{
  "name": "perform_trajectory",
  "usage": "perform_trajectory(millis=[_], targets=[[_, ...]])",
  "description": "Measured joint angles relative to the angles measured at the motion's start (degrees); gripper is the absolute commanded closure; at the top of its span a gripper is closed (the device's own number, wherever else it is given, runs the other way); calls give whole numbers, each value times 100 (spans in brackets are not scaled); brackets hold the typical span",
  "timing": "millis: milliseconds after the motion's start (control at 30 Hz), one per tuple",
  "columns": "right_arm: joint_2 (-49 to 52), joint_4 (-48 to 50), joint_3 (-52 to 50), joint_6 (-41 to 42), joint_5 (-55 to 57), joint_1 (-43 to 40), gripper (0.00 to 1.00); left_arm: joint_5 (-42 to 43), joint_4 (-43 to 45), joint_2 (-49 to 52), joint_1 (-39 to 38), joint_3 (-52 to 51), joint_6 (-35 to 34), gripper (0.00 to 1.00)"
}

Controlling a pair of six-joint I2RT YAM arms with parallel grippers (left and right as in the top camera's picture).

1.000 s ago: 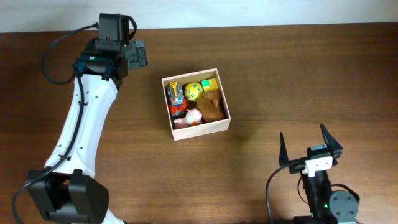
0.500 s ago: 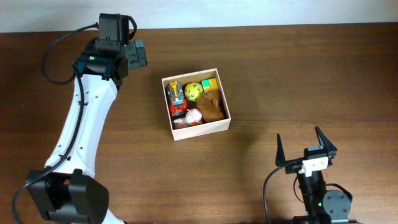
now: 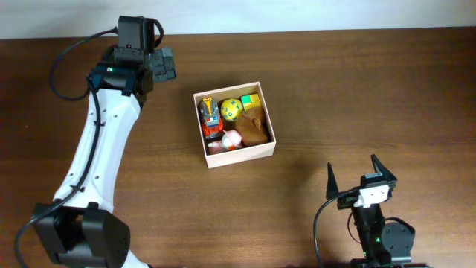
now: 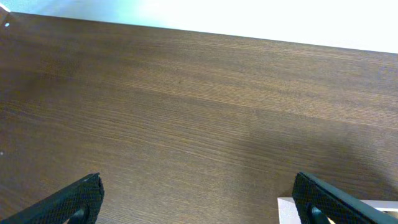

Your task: Pack container

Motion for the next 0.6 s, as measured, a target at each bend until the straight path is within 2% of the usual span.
perform_trajectory(millis=[600], targets=[[2, -398, -7, 7, 0, 0, 1, 2, -2, 0, 0, 0, 0, 1]])
